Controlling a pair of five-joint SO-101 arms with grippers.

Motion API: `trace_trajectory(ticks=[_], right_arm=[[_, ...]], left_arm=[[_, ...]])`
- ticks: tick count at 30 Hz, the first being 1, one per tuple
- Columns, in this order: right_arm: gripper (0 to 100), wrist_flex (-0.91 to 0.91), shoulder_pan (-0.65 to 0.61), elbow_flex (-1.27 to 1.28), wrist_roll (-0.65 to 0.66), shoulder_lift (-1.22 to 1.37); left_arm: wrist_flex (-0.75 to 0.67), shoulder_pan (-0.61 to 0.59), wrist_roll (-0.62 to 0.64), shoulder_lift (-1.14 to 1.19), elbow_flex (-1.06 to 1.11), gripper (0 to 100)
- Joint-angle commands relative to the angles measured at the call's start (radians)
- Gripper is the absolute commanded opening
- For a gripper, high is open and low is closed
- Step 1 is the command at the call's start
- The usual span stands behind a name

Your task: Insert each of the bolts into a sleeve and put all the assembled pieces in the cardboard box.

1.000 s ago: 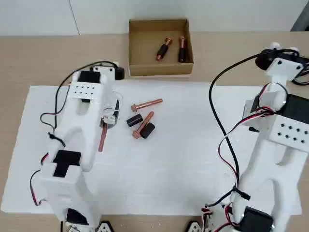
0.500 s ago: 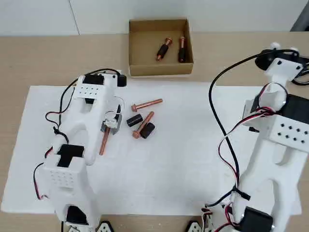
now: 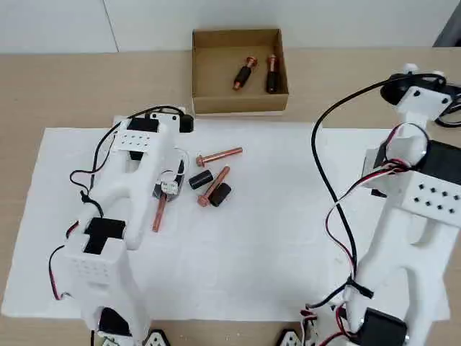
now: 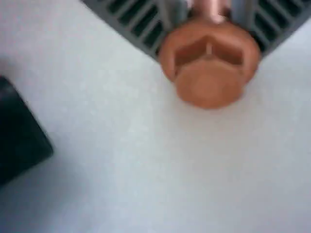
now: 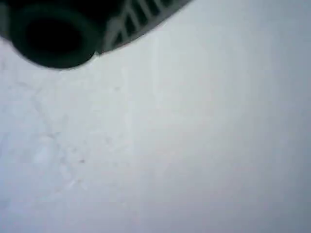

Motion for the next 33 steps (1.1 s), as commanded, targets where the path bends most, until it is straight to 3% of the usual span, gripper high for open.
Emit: trace_trajectory(ticks=[1,5,16,25,29,33], right_arm=[[0.4,-0.013,-0.002,-0.009,0.003,-0.038],[0.4,-0.015,-0.004,-0.009,0.003,-0.038],[0.4,-0.016,-0.021,-0.009,0.003,-0.070],[0.6,-0.051,-0.294,0.043,0.009,-0.447],[0.5,-0.148,-0.412,0.216,0.009,-0.568],[0.4,-0.251,-0.435,0.430,0.009,-0.650]], left_arm=[[-0.012,-0.011,-0.005,-0.009,0.001,1],[-0.009,-0.012,-0.005,-0.015,-0.013,1],[0.172,-0.012,-0.005,-0.292,-0.209,1],[0.278,-0.005,0.003,-0.542,-0.189,1],[0.270,-0.006,0.006,-0.692,-0.151,1],[0.249,-0.005,0.120,-0.818,-0.148,1]])
